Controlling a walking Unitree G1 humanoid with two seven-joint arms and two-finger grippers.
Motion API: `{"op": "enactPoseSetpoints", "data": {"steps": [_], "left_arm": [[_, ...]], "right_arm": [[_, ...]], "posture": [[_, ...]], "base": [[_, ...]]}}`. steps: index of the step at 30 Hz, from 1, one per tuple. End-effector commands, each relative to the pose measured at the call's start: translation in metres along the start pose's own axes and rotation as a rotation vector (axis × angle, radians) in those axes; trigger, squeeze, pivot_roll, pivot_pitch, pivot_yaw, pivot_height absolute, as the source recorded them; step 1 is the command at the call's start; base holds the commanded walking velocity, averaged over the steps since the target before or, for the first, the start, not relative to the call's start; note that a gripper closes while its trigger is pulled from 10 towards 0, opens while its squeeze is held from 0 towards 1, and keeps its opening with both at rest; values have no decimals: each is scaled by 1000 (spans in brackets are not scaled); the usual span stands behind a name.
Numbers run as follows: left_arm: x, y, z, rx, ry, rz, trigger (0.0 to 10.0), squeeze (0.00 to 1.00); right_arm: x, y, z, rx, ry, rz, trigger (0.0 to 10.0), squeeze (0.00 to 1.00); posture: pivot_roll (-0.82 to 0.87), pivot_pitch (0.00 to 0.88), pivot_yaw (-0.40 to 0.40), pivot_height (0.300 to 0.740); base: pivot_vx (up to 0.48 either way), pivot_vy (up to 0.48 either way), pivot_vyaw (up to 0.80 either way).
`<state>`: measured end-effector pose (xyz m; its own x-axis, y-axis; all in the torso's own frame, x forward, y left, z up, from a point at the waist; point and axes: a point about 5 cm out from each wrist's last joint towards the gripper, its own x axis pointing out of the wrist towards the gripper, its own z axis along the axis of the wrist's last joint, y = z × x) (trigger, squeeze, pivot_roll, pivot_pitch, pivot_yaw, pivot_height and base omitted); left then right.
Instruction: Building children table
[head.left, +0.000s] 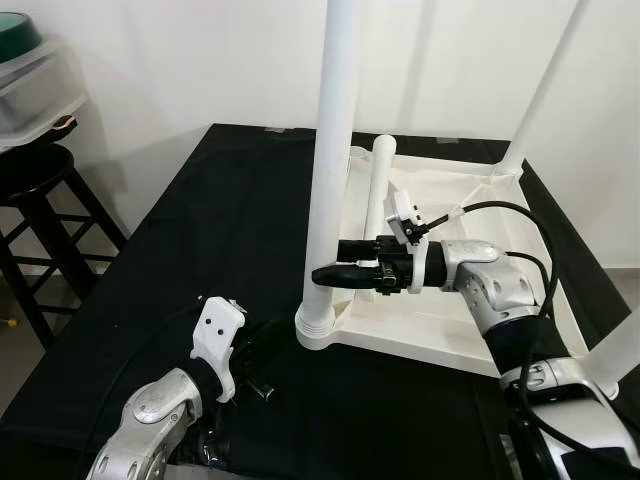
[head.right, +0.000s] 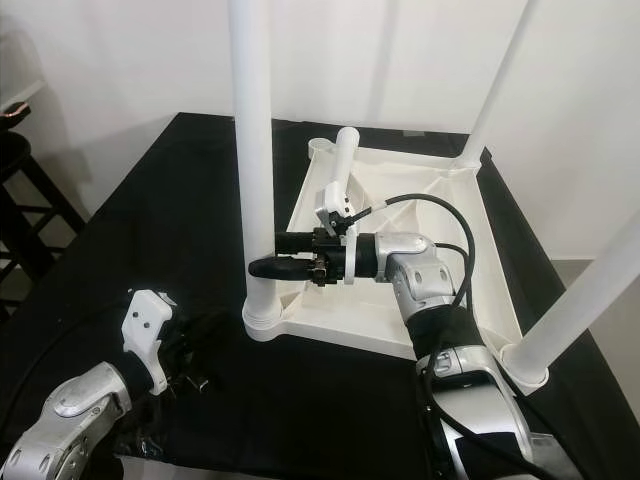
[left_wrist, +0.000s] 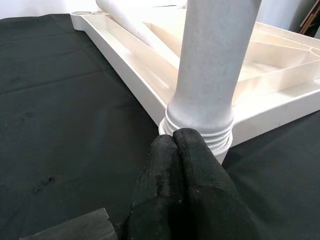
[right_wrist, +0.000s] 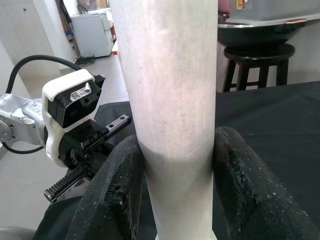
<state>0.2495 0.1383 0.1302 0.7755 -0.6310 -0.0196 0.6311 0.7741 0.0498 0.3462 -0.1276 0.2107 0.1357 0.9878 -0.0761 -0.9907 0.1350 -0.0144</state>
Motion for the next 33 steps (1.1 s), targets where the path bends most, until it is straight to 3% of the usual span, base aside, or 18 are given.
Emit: {"op": "enactPoseSetpoints", "data": {"steps": [1, 4, 7, 8, 9, 10, 11, 12, 17, 22, 25, 26, 28, 29, 30, 31, 33], "left_arm": [[-2, -1, -1, 5, 1, -1, 10000, 0], [-3, -1, 0, 6, -2, 2, 10000, 0], [-5, -2, 0, 4, 0, -2, 10000, 0], [-6, -2, 0, 4, 1, -5, 10000, 0], [-7, -1, 1, 3, 2, -7, 10000, 0], [-7, -1, 1, 3, 2, -7, 10000, 0], [-8, -1, 1, 1, 1, -10, 10000, 0], [-9, -1, 1, 1, 0, -10, 10000, 0], [-9, 0, 0, 4, 3, -7, 10000, 0], [-9, 0, -2, 1, 9, -28, 10000, 0], [-9, 0, -2, 0, 7, -25, 10000, 0], [-9, 0, -1, 0, 7, -25, 10000, 0], [-9, 0, -1, 0, 6, -25, 10000, 0], [-9, 0, -1, -1, 5, -27, 10000, 0], [-9, 0, -1, -1, 4, -28, 10000, 0], [-8, 0, -1, -4, 0, -31, 10000, 0], [-8, 0, -1, -5, -1, -33, 10000, 0]], "right_arm": [[-4, 4, -3, -12, 0, -30, 0, 0], [-9, 20, -20, 5, 48, -101, 0, 0], [-4, 39, -46, 104, 108, -227, 0, 0], [1, 34, -61, 161, 126, -607, 0, 0], [-1, 32, -72, 208, 153, -889, 0, 0], [-1, 32, -72, 208, 153, -889, 0, 0], [15, 67, -85, 262, 192, -913, 0, 0], [21, 77, -85, 265, 187, -835, 0, 0], [12, 55, -69, 173, 163, -914, 0, 0], [17, 61, -72, 111, 231, -917, 0, 0], [16, 60, -69, 120, 225, -948, 0, 0], [18, 61, -65, 141, 198, -946, 10000, 0], [20, 62, -62, 156, 180, -943, 10000, 0], [27, 61, -52, 159, 117, -836, 10000, 1000], [31, 61, -44, 157, 78, -762, 10000, 1000], [34, 60, -24, 107, 6, -584, 10000, 1000], [33, 60, -20, 94, -3, -555, 10000, 1000]], "posture": [[29, 60, -34, 740], [28, 63, -31, 740], [33, 65, -36, 740], [37, 73, -46, 740], [37, 73, -46, 740], [37, 73, -46, 740], [30, 79, -42, 740], [30, 79, -42, 740], [22, 64, -17, 740], [28, 59, -23, 740], [28, 55, -21, 740], [30, 54, -18, 740], [30, 54, -17, 740], [30, 54, -17, 740], [30, 54, -17, 740], [33, 51, -16, 740], [33, 51, -16, 740]], "base": [[0, 0, 0], [0, 0, 0], [0, 0, 0], [0, 0, 0], [0, 0, 0], [0, 0, 0], [0, 0, 0], [0, 0, 0], [0, 0, 0], [0, 0, 0], [0, 0, 0], [0, 0, 0], [0, 0, 0], [0, 0, 0], [0, 0, 0], [0, 0, 0], [0, 0, 0]]}}
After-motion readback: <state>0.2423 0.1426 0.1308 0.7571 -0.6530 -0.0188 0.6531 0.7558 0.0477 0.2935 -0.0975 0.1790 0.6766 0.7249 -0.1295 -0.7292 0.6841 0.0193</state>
